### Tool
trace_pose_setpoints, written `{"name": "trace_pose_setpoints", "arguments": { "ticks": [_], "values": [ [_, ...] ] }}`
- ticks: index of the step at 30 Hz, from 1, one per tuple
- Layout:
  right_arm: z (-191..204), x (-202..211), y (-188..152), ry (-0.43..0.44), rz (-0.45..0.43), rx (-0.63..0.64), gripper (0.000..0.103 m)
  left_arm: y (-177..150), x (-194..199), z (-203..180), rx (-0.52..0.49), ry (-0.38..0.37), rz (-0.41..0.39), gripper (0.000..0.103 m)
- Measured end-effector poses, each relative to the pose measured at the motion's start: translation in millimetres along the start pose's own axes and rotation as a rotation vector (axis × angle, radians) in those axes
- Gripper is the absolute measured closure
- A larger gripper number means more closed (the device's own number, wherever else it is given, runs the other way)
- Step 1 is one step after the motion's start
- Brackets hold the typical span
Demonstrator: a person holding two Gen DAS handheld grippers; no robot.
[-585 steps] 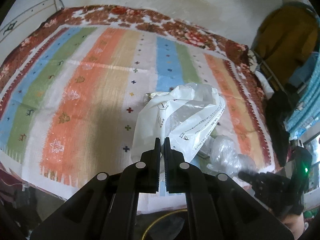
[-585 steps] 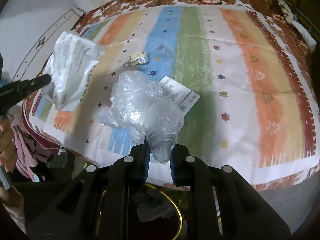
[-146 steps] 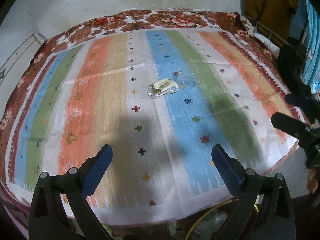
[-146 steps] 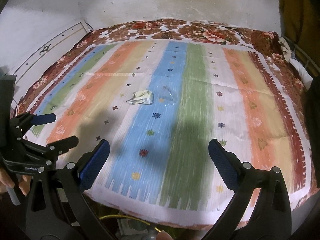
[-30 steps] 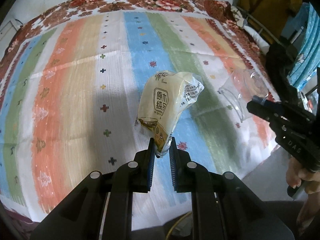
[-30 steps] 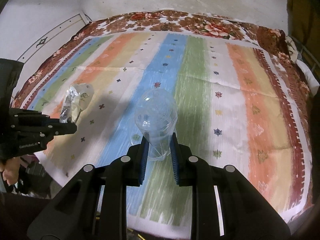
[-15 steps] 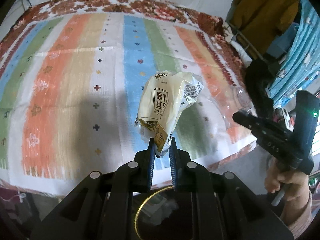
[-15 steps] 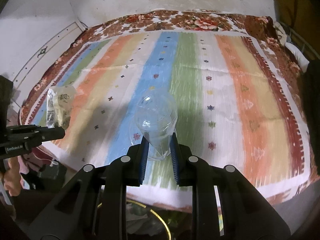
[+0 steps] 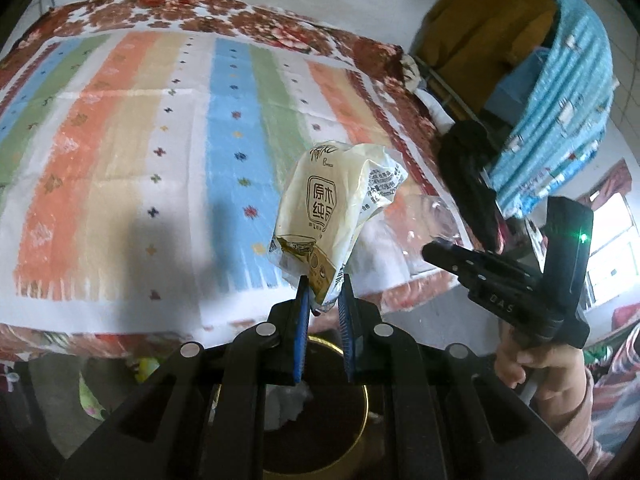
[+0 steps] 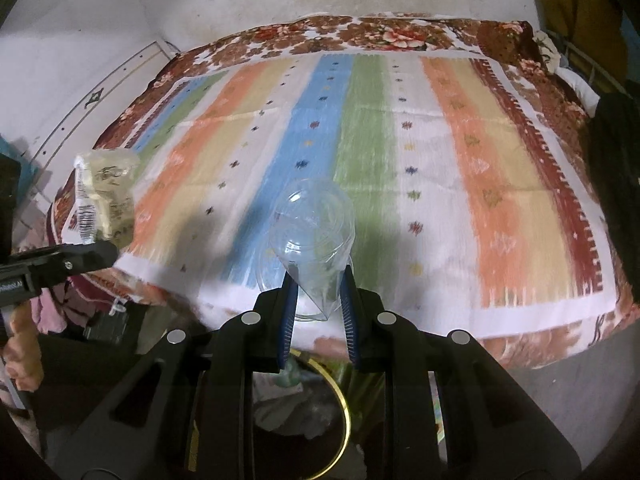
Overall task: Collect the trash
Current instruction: 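Carry the wrapper in left gripper to the bin while right carries the clear cup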
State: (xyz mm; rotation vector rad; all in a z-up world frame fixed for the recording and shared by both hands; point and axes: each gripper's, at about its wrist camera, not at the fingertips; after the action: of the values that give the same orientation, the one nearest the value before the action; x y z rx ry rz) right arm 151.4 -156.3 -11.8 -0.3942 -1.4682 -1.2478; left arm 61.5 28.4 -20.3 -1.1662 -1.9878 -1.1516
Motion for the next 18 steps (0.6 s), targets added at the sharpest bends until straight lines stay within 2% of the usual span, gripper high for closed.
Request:
{"name": "trace_pose_setpoints", "arguments": {
  "ticks": [8,18],
  "values": [
    [10,5,-54,0.027,0.015,-0.027,0.083,-37,4,-12,-0.05,-0.042,0.003,0.09],
    [24,5,-94,0.038,0.03,-0.009,0.083,-76,-3,-11,-0.057,-0.041,0.023,0.09]
  ]
}}
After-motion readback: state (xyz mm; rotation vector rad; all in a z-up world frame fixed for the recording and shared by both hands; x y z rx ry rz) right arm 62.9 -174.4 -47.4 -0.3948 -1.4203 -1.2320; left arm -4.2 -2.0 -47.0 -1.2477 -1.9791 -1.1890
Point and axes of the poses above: each gripper's, at about its wrist camera, not at the fingertips, and x roughly against the way its jaws point, z to its left, y to its top, and after that the axes turned 7 degrees about z, right-handed
